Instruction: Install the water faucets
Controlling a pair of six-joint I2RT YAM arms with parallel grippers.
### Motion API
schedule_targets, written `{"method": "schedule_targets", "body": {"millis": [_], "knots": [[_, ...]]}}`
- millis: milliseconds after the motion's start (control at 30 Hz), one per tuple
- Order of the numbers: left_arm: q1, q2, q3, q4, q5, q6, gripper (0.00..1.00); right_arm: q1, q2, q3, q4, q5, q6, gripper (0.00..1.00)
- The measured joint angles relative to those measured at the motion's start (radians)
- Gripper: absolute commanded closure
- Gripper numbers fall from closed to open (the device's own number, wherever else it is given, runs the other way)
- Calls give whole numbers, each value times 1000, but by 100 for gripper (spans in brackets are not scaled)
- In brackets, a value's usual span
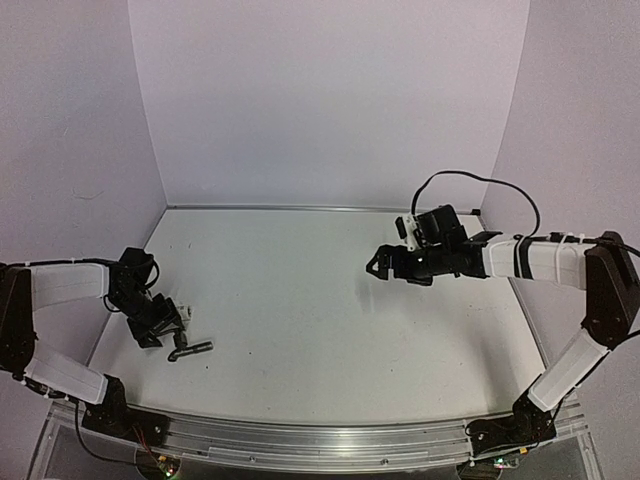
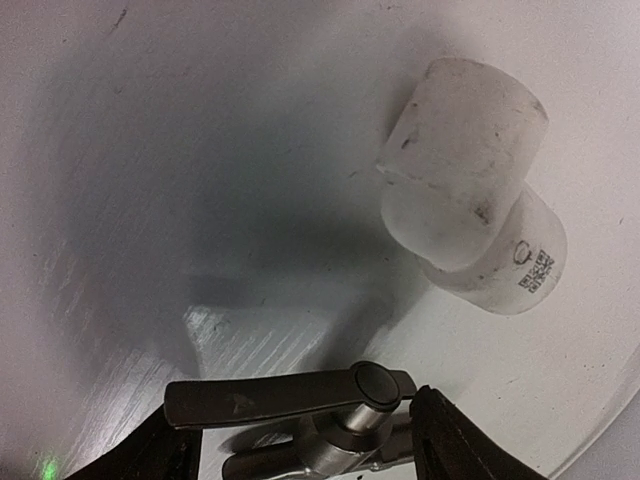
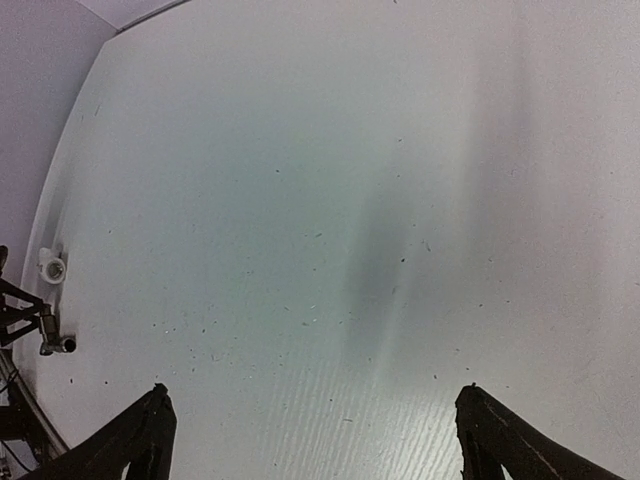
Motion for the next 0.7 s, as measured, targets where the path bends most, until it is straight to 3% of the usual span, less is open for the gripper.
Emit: {"method": "schedule_targets", "body": {"millis": [233,400,700], "knots": [[-24,1,-15,67,31,7,44,39,27,0,16,-25,16,2],[-109,21,-19,79,16,3,53,59,36,0,21,-29,22,2],[-153,68,-18,101,-9,6,80,101,51,0,50,-29,28,2]]}}
